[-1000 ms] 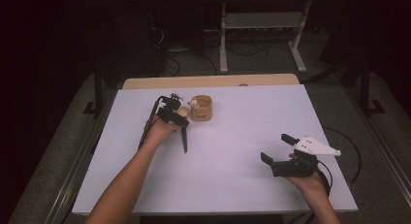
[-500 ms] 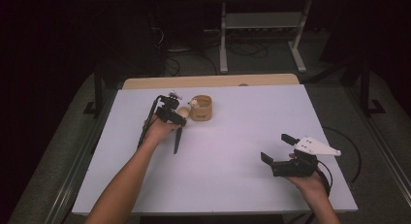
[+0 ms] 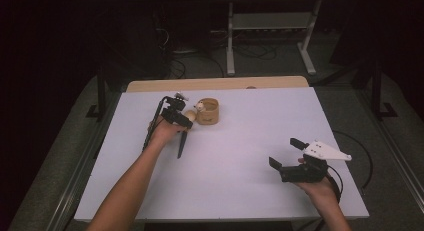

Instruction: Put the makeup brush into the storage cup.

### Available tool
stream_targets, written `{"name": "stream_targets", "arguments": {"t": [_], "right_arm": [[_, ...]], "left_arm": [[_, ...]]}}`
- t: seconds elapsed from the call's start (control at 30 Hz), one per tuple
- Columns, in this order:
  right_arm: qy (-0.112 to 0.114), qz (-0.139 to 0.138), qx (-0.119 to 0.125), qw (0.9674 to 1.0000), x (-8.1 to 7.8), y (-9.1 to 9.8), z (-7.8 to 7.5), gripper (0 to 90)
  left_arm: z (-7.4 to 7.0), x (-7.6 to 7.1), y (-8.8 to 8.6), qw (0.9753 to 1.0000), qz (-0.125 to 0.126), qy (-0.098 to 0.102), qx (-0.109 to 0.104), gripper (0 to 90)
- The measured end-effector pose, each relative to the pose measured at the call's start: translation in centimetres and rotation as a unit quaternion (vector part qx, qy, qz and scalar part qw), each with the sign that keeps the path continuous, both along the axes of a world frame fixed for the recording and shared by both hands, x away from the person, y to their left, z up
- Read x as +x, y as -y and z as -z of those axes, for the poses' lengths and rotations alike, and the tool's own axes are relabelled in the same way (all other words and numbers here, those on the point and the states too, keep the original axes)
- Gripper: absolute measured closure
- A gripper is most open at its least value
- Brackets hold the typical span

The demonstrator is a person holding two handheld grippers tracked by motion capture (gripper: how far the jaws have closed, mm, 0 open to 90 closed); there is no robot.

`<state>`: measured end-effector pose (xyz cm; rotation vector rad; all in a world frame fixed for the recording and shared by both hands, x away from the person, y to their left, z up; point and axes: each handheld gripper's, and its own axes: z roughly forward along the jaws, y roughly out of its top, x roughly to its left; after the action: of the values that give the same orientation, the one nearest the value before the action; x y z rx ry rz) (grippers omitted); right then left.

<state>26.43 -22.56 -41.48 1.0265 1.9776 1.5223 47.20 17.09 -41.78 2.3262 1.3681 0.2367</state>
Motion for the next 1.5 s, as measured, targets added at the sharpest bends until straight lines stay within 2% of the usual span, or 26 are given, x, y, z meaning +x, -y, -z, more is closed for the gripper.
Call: {"name": "stream_targets", "arguments": {"t": [0.23, 0.5, 0.9, 1.3, 1.37, 1.43, 1.5], "right_arm": [[0.0, 0.0, 0.001, 1.0, 0.0, 0.1, 0.0, 0.0], [0.001, 0.0, 0.0, 1.0, 0.0, 0.0, 0.0, 0.0], [0.001, 0.001, 0.001, 1.0, 0.0, 0.1, 0.0, 0.0], [0.0, 0.002, 0.002, 1.0, 0.0, 0.1, 0.0, 0.0], [0.001, 0.001, 0.002, 1.0, 0.0, 0.1, 0.0, 0.0], [0.0, 0.002, 0.002, 1.0, 0.0, 0.1, 0.0, 0.0], [-0.001, 0.002, 0.002, 1.0, -0.1, 0.1, -0.1, 0.0]], "left_arm": [[0.2, 0.1, 0.4, 0.9999, -0.003, 0.002, 0.01, 55.9], [0.3, 0.2, 0.4, 0.9999, -0.006, -0.008, 0.009, 58.8], [0.2, 0.3, 0.3, 0.9999, -0.009, -0.01, 0.011, 60.1], [0.0, 0.3, -0.3, 0.9997, -0.01, -0.02, 0.003, 60.6], [-0.1, 0.2, -0.4, 0.9997, -0.017, -0.02, -0.004, 60.7], [-0.3, 0.2, -0.7, 0.9998, -0.008, -0.018, 0.002, 60.7], [-0.4, 0.1, -0.6, 0.9997, -0.016, -0.017, -0.004, 60.7]]}}
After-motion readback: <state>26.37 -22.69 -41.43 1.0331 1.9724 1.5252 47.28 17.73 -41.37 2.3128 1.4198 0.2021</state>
